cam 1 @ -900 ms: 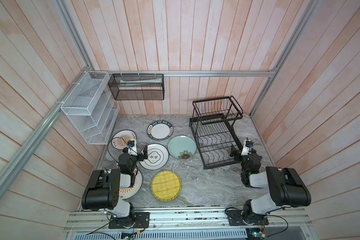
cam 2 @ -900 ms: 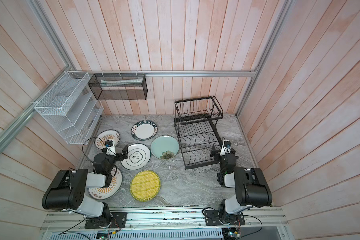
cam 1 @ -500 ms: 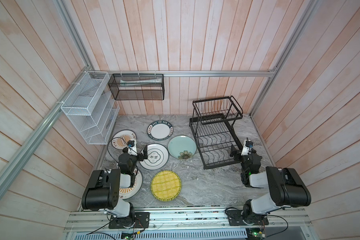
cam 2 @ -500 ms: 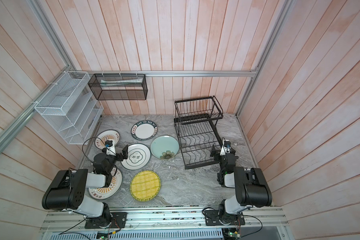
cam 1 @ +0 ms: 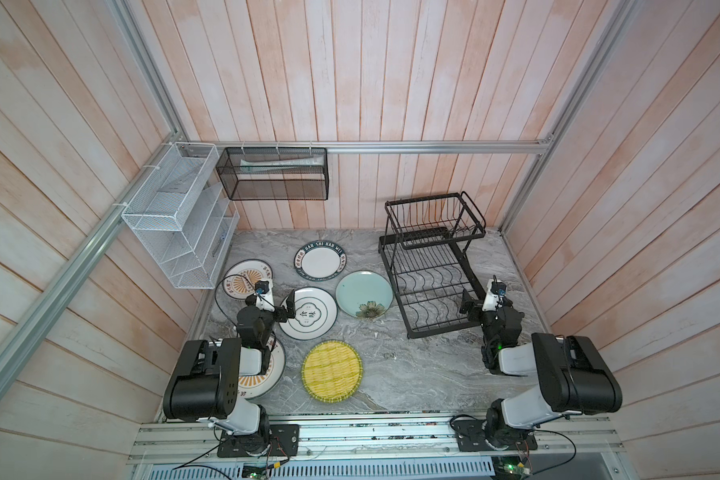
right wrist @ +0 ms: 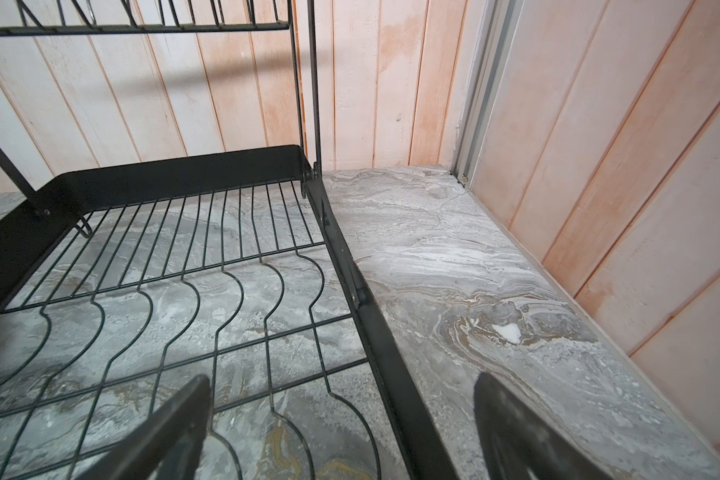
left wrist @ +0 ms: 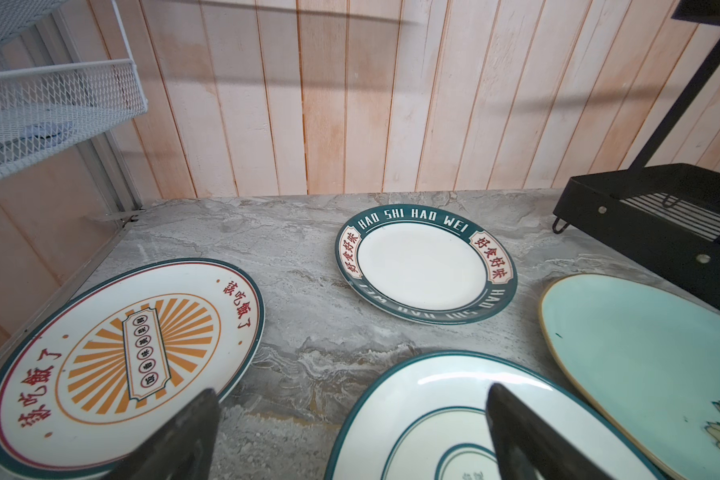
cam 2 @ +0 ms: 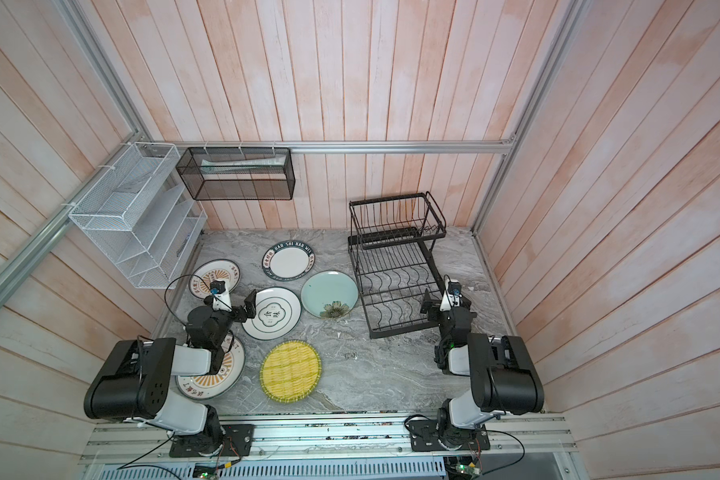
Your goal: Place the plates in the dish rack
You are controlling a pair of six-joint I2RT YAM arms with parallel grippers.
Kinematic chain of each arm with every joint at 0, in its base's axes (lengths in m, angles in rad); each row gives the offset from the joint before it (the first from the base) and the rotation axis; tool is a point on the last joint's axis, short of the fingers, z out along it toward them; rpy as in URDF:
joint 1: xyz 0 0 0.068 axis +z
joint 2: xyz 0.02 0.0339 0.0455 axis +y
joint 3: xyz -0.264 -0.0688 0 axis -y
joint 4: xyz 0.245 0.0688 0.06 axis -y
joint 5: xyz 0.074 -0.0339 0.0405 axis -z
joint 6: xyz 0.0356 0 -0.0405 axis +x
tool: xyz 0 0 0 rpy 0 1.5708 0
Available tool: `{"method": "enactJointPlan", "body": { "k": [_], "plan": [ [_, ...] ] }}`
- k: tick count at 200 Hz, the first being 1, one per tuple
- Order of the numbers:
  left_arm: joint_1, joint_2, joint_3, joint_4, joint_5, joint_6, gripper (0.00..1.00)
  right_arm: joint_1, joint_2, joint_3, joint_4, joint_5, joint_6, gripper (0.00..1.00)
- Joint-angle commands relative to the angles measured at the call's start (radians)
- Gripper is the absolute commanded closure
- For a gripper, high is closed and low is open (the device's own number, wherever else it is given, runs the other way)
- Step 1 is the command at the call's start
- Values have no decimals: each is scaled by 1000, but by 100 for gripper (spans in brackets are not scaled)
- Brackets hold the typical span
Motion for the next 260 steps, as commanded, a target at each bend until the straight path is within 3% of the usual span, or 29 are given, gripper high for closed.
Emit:
{"method": "enactJointPlan", "body": {
  "k": [1, 127, 155, 163, 179, 200, 221, 260],
  "plan": [
    [5, 2, 11, 1, -13, -8, 0, 5, -9, 21, -13, 15, -5, 2],
    [5, 5, 15, -3, -14, -7, 0, 4, -9, 20, -12, 16, -5, 2],
    [-1, 0, 19, -4, -76, -20, 0, 5, -9, 20, -14, 14, -8, 2],
    [-12, -9, 41, -44, -145, -34, 0, 11, -11, 25, -11, 60, 7, 2],
    [-14, -69, 133, -262, -182, -50, 0, 9, -36, 31, -11, 168, 54, 2],
    [-14, -121, 220, -449, -197, -60, 0, 5, -137, 157, -328, 264, 96, 2],
    [-14, -183, 234, -469, -210, -92, 0, 6, -218, 220, -441, 243, 61, 2],
    [-14, -297, 321, -598, -225, -160, 0, 10, -347, 361, -682, 208, 179, 2]
  ]
}}
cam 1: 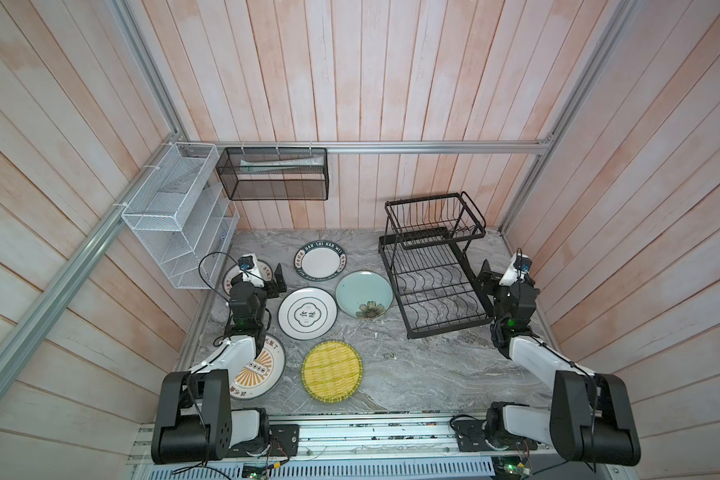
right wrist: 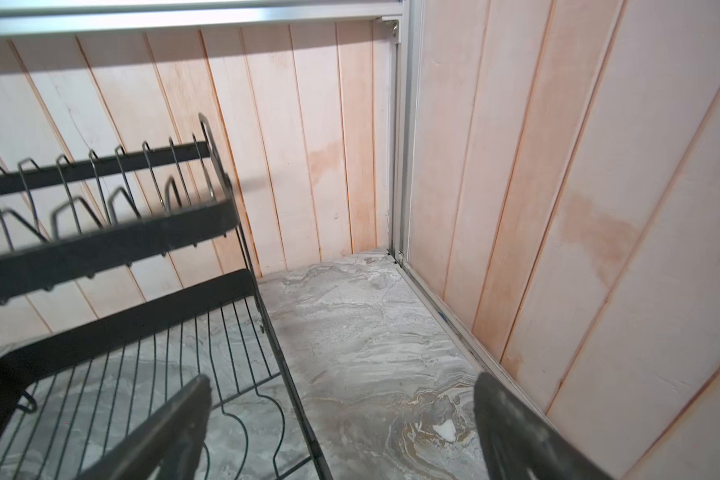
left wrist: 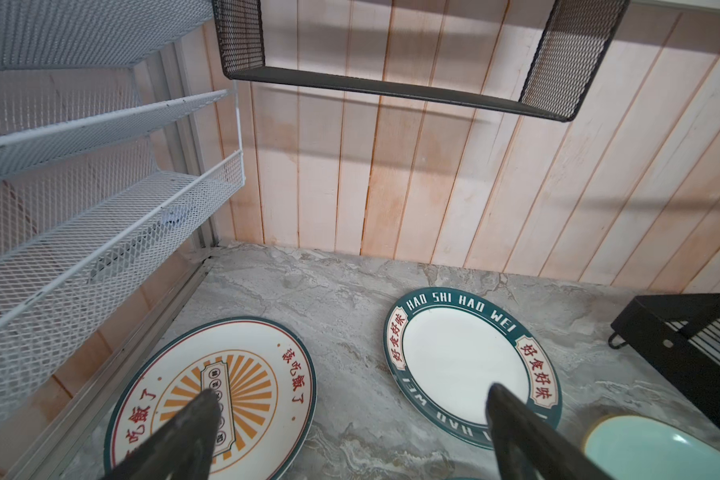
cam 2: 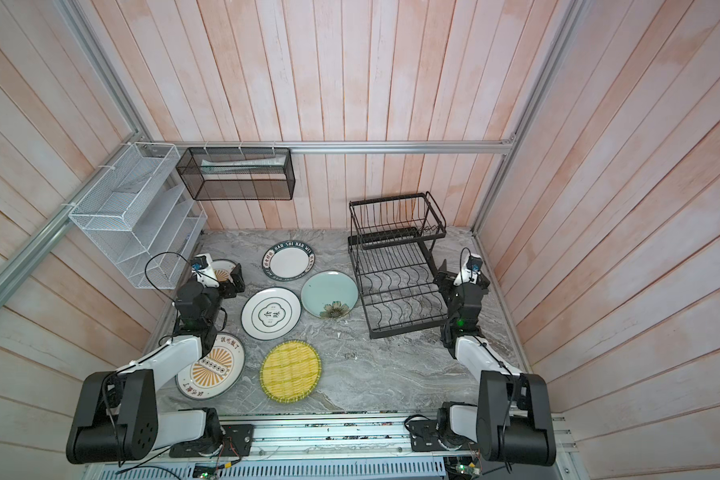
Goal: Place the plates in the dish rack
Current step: 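Lift both arms and move the right gripper toward the woven bamboo tray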
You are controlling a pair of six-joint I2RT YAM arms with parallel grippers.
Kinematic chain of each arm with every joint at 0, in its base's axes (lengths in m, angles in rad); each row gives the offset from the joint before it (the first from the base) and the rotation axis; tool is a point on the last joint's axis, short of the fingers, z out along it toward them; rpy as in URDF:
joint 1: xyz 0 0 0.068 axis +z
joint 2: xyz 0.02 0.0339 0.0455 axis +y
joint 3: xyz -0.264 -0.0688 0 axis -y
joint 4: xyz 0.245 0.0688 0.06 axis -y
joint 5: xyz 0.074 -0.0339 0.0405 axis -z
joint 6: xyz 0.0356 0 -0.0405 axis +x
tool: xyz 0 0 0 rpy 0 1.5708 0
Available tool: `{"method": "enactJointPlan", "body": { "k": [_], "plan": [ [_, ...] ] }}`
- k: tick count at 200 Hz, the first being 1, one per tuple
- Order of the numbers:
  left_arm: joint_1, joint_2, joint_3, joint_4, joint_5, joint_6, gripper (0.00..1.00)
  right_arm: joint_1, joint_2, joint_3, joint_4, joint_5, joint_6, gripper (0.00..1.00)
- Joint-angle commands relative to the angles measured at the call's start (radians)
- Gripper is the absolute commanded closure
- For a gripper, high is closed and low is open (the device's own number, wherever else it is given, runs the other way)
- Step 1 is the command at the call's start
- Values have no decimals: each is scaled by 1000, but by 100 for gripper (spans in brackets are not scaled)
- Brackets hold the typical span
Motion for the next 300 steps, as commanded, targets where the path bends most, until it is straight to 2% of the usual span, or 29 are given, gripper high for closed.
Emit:
{"method": "enactJointPlan", "body": {
  "k": [1, 20, 57, 87, 116, 131, 145, 161, 186, 220, 258, 278, 300],
  "plan": [
    [-4, -56, 71, -144, -13, -54, 0, 6, -53, 98, -255, -6, 81, 2],
    [-7, -99, 123, -198, 36, -67, 0, 19, -82, 191, -370, -21, 90, 2],
    [-11, -148, 268, -384, 54, -155, 0, 53, -146, 288, -454, -32, 111, 2],
    [-24, -212, 287, -453, 149, -297, 0, 66, -169, 367, -553, -216, 162, 2],
    [-57, -227, 361, -634, 247, -366, 0, 98, -176, 394, -630, -427, 229, 2],
    [-102, -237, 381, -719, 247, -379, 0, 124, -192, 357, -634, -528, 278, 2],
    [-156, -257, 368, -784, 228, -398, 0, 171, -218, 301, -632, -572, 317, 3],
    [-231, -285, 328, -840, 185, -443, 0, 270, -262, 230, -641, -553, 345, 5],
    [-316, -337, 250, -887, 168, -525, 0, 492, -333, 110, -632, -446, 421, 5],
    [-426, -419, 137, -895, 79, -602, 0, 683, -349, -26, -563, -428, 575, 11],
    [-485, -434, 71, -901, 24, -653, 0, 909, -304, -90, -534, -284, 744, 13],
    [-499, -429, 84, -960, -47, -691, 0, 979, -249, -80, -568, -241, 849, 16],
    [-501, -435, 92, -963, -62, -702, 0, 1045, -171, -42, -604, -208, 922, 17]
  ]
}}
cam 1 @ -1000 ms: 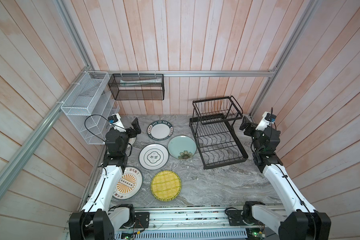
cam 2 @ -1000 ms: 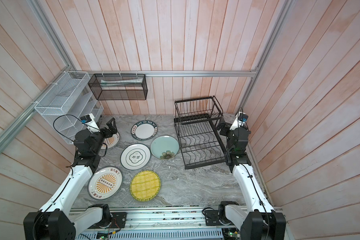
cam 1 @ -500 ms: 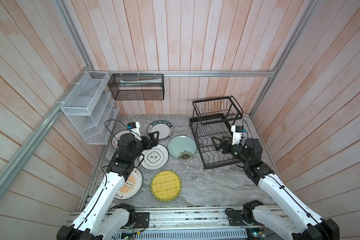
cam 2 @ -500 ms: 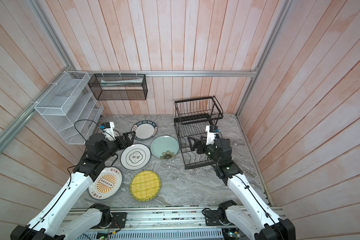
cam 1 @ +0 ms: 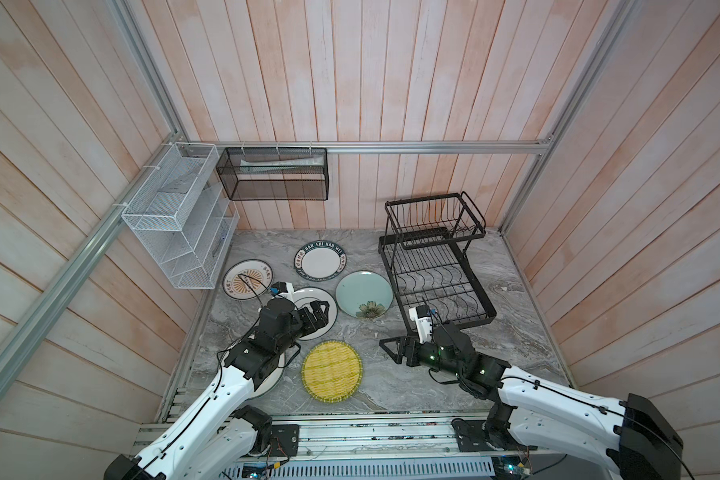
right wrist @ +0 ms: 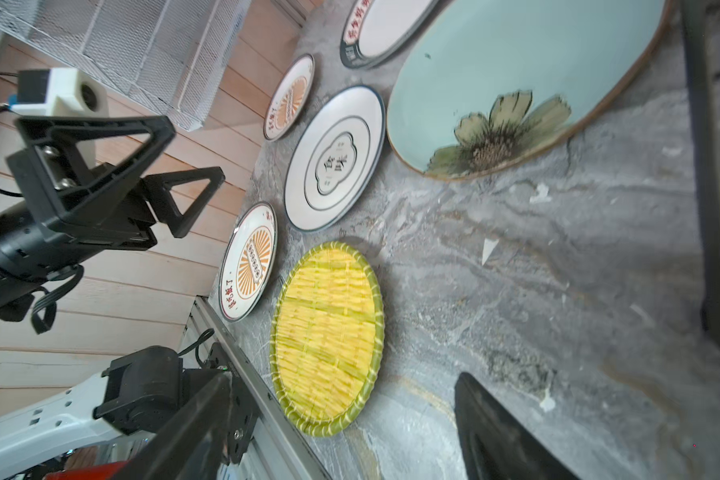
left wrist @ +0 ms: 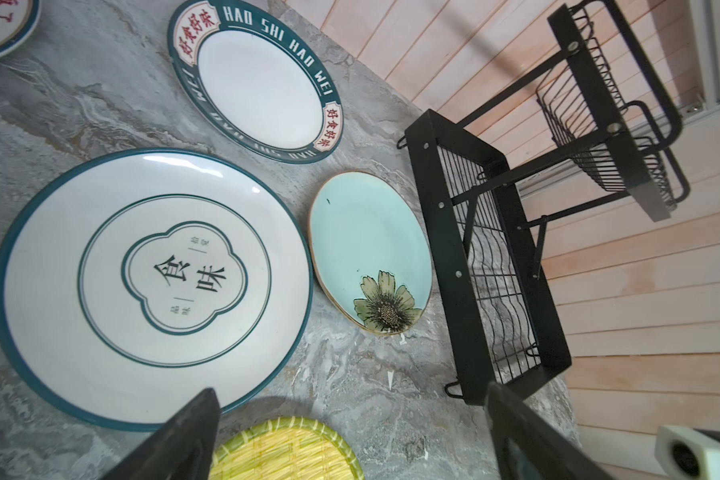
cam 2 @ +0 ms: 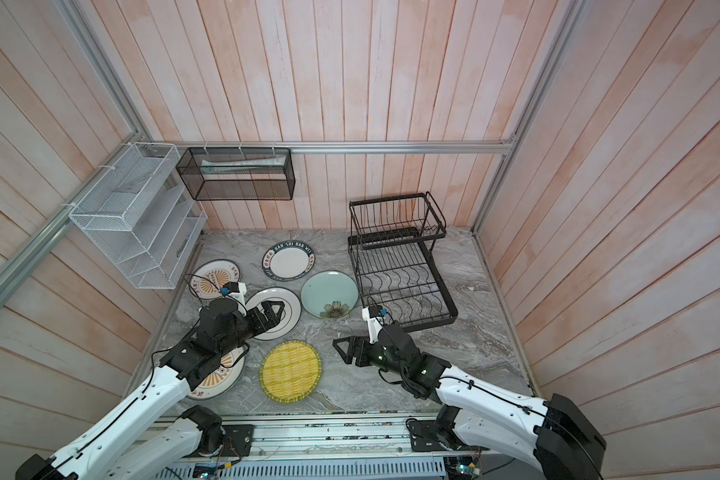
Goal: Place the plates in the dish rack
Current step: 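Lift both arms and move the right gripper toward the woven bamboo tray, then grasp the edge of the woven bamboo tray with the right gripper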
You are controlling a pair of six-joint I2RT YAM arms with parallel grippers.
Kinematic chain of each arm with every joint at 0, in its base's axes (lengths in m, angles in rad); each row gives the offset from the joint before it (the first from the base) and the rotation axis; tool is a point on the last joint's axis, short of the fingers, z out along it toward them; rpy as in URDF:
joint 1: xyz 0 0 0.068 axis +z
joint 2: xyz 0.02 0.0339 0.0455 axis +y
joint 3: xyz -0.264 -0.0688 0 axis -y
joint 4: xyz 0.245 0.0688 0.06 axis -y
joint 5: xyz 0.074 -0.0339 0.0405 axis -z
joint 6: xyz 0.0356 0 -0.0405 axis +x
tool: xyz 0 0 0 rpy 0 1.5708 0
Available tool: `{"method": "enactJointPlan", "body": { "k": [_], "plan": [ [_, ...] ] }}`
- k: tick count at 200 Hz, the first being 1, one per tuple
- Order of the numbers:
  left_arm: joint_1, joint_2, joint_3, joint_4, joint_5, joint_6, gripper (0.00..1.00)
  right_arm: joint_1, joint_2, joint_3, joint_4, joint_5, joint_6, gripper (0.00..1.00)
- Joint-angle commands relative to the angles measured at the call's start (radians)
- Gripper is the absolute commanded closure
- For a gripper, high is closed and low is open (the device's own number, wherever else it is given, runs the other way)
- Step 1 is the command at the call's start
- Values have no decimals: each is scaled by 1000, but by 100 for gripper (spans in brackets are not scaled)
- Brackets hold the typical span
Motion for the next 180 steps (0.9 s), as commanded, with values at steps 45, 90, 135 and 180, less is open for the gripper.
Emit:
{"method": "enactJointPlan", "body": {
  "k": [45, 90, 135, 180],
  "plan": [
    [-6, -4, 27, -11, -56, -55, 0, 107, 296, 132, -26, 11, 182, 21],
    [-8, -10, 37, -6, -51, -57, 0, 114, 515, 226, 22, -69, 180, 34],
    [-8, 15, 56, -1, -52, -34, 0, 113, 640, 256, 91, -113, 188, 44],
    [-10, 53, 78, -17, -33, -33, 0, 97, 714, 266, 144, -169, 183, 58]
  ]
}}
